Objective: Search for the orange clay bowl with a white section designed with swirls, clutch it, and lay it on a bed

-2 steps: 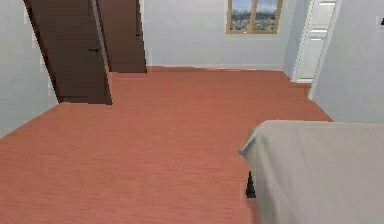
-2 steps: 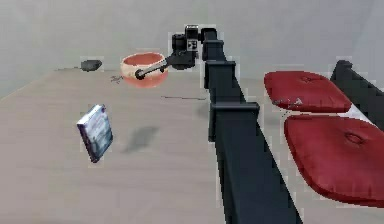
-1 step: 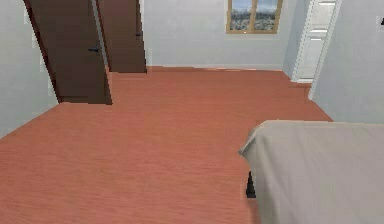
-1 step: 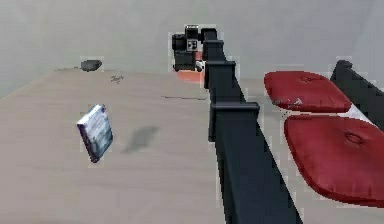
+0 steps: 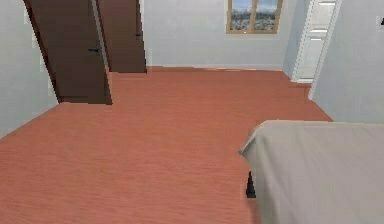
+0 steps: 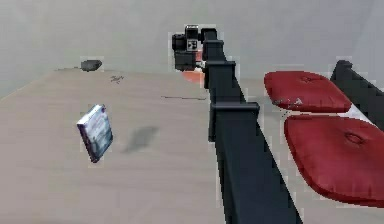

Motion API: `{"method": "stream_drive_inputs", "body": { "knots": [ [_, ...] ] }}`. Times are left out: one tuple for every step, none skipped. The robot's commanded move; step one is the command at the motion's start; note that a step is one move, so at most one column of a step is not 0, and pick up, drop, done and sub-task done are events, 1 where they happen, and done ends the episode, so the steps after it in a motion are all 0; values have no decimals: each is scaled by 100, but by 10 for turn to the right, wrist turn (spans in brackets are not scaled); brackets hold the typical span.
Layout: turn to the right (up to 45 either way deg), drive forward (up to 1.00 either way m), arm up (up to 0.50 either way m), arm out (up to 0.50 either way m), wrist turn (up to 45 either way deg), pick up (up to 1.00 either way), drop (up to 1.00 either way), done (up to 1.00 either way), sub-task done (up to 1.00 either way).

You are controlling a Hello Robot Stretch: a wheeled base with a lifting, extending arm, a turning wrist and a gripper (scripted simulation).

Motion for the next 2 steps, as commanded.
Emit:
{"method": "stream_drive_inputs", "body": {
  "knots": [
    [0, 0, -4, 0, 0, 0, 0, 0, 0],
    [0, 0, -32, 0, 0, 0, 0, 0, 0]
  ]
}}
